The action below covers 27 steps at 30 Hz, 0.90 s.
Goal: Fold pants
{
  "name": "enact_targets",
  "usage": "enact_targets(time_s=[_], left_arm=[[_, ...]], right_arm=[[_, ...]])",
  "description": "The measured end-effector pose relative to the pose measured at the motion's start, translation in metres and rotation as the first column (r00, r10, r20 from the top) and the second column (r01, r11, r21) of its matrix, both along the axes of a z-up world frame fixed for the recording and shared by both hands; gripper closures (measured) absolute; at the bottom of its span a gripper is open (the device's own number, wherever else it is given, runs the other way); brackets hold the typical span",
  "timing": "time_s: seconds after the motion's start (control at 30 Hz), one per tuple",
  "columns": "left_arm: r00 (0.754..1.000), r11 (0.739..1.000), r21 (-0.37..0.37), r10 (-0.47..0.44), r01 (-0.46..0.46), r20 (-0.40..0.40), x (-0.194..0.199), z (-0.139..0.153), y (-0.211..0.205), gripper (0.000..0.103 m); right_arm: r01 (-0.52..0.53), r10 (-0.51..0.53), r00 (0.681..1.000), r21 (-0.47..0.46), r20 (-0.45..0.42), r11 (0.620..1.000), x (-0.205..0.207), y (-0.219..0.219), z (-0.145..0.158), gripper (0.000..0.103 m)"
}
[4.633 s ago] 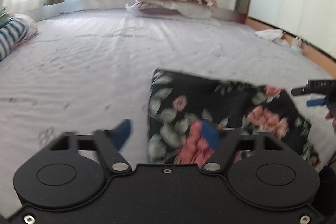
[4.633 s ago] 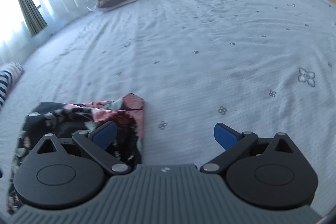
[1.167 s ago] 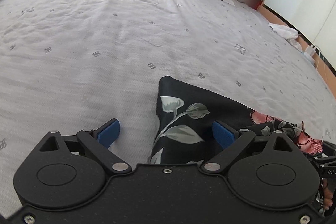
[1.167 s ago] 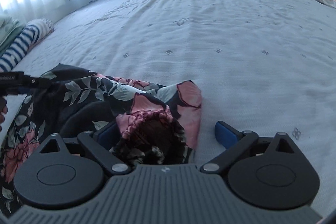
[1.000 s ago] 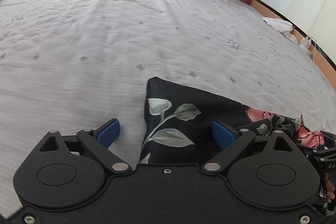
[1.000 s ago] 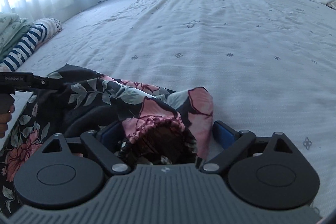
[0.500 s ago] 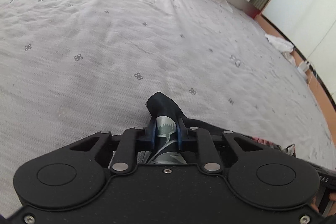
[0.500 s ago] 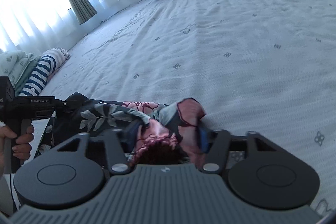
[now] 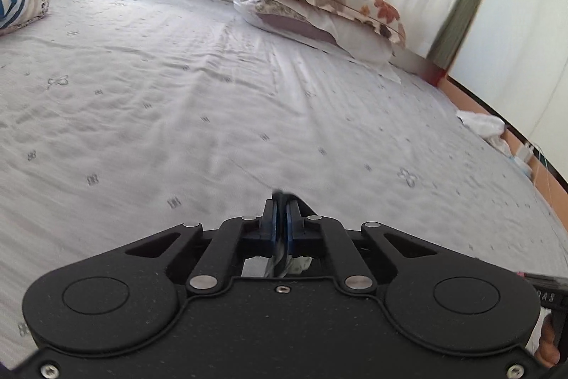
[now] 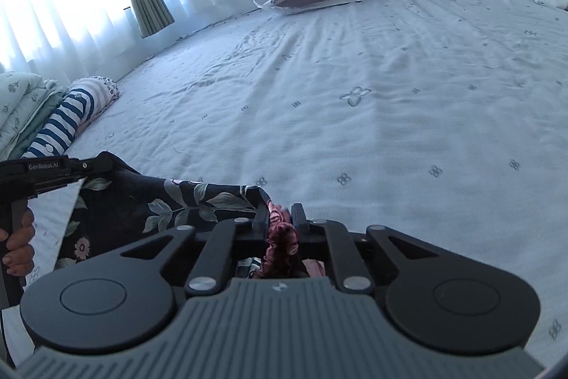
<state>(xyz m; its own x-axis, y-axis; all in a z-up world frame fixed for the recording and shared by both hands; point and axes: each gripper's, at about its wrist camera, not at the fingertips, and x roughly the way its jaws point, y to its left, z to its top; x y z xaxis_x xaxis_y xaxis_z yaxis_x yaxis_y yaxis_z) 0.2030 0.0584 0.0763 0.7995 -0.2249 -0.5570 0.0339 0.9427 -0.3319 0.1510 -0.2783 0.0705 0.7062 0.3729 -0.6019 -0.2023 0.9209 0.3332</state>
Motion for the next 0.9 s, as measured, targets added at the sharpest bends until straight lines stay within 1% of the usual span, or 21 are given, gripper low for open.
enact_targets(time_s=[0.03, 0.1, 0.17, 0.2, 0.23, 0.3, 0.33, 0.37, 0.4, 0.43, 0.47, 0.5, 0.53, 0.6, 0.63, 0.67, 0.73, 0.77, 0.83, 0.9], left_arm=[[1.000, 1.000, 0.002, 0.013, -0.013, -0.004, 0.003, 0.000, 0.003, 0.098], [0.999, 0.999, 0.039, 0.037, -0.036, -0.008, 0.006, -0.002, 0.006, 0.099], [0.999, 0.999, 0.031, 0.020, -0.019, -0.033, 0.006, -0.005, 0.009, 0.098], [0.998, 1.000, 0.018, -0.009, 0.010, -0.055, 0.007, -0.008, 0.009, 0.097], [0.996, 0.999, 0.014, -0.034, 0.035, -0.079, 0.006, -0.010, 0.009, 0.091], [0.993, 0.998, 0.028, -0.046, 0.049, -0.108, 0.001, -0.018, 0.008, 0.068], [0.992, 0.998, 0.037, -0.043, 0.048, -0.115, -0.001, -0.022, 0.008, 0.046], [0.992, 0.998, 0.041, -0.041, 0.046, -0.116, -0.004, -0.027, 0.009, 0.038], [0.991, 0.998, 0.037, -0.045, 0.050, -0.123, -0.005, -0.032, 0.009, 0.038], [0.988, 0.998, 0.021, -0.056, 0.060, -0.147, -0.005, -0.038, 0.009, 0.038], [0.982, 0.998, -0.007, -0.068, 0.068, -0.175, -0.004, -0.044, 0.009, 0.038], [0.979, 0.997, -0.039, -0.080, 0.074, -0.188, -0.004, -0.049, 0.009, 0.038], [0.981, 0.996, -0.049, -0.086, 0.079, -0.173, -0.006, -0.051, 0.006, 0.039], [0.981, 0.994, -0.044, -0.110, 0.104, -0.163, -0.008, -0.052, -0.003, 0.082], [0.977, 0.992, -0.057, -0.121, 0.112, -0.174, -0.007, -0.054, -0.007, 0.097], [0.982, 0.995, -0.039, -0.100, 0.095, -0.158, -0.009, -0.052, -0.011, 0.098], [0.991, 0.995, 0.035, -0.085, 0.089, -0.102, -0.013, -0.044, -0.019, 0.098], [0.993, 0.995, 0.050, -0.080, 0.085, -0.084, -0.014, -0.039, -0.021, 0.098], [0.996, 0.996, 0.043, -0.077, 0.079, -0.053, -0.016, -0.027, -0.020, 0.098], [0.997, 0.997, 0.015, -0.073, 0.073, -0.028, -0.018, -0.014, -0.015, 0.098]], right_arm=[[-0.002, 0.002, 1.000, -0.004, 0.000, 1.000, 0.002, 0.002, -0.001, 0.088], [-0.004, 0.004, 1.000, -0.002, -0.010, 1.000, 0.004, 0.004, -0.004, 0.088], [0.004, -0.003, 1.000, 0.010, -0.019, 1.000, 0.005, 0.002, -0.007, 0.089], [0.010, -0.010, 1.000, 0.017, -0.020, 1.000, 0.005, 0.001, -0.007, 0.089], [0.017, -0.016, 1.000, 0.022, -0.023, 1.000, 0.005, -0.001, -0.007, 0.089], [0.026, -0.025, 0.999, 0.024, -0.027, 0.999, 0.004, -0.003, -0.007, 0.089], [0.028, -0.027, 0.999, 0.027, -0.029, 0.999, 0.003, -0.004, -0.007, 0.089], [0.030, -0.029, 0.999, 0.030, -0.031, 0.999, 0.002, -0.005, -0.006, 0.089], [0.033, -0.032, 0.999, 0.033, -0.031, 0.999, 0.001, -0.006, -0.006, 0.089], [0.036, -0.035, 0.999, 0.035, -0.033, 0.999, 0.001, -0.007, -0.006, 0.089], [0.038, -0.037, 0.999, 0.033, -0.034, 0.999, 0.002, -0.006, -0.006, 0.089], [0.040, -0.039, 0.999, 0.029, -0.035, 0.999, 0.002, -0.005, -0.006, 0.089], [0.039, -0.038, 0.999, 0.026, -0.035, 0.999, 0.003, -0.005, -0.006, 0.089], [0.038, -0.037, 0.999, 0.020, -0.034, 0.999, 0.004, -0.002, -0.005, 0.089], [0.033, -0.032, 0.999, 0.023, -0.033, 0.999, 0.004, -0.001, -0.005, 0.089], [0.035, -0.034, 0.999, 0.022, -0.030, 0.999, 0.003, 0.000, -0.004, 0.089], [0.037, -0.037, 0.999, 0.009, -0.021, 0.999, 0.003, 0.002, -0.002, 0.089], [0.037, -0.037, 0.999, 0.005, -0.017, 0.999, 0.002, 0.003, 0.000, 0.089], [0.041, -0.041, 0.999, 0.002, -0.010, 0.999, 0.002, 0.003, 0.003, 0.090], [0.049, -0.049, 0.999, 0.023, 0.002, 0.999, 0.001, 0.001, 0.008, 0.090]])
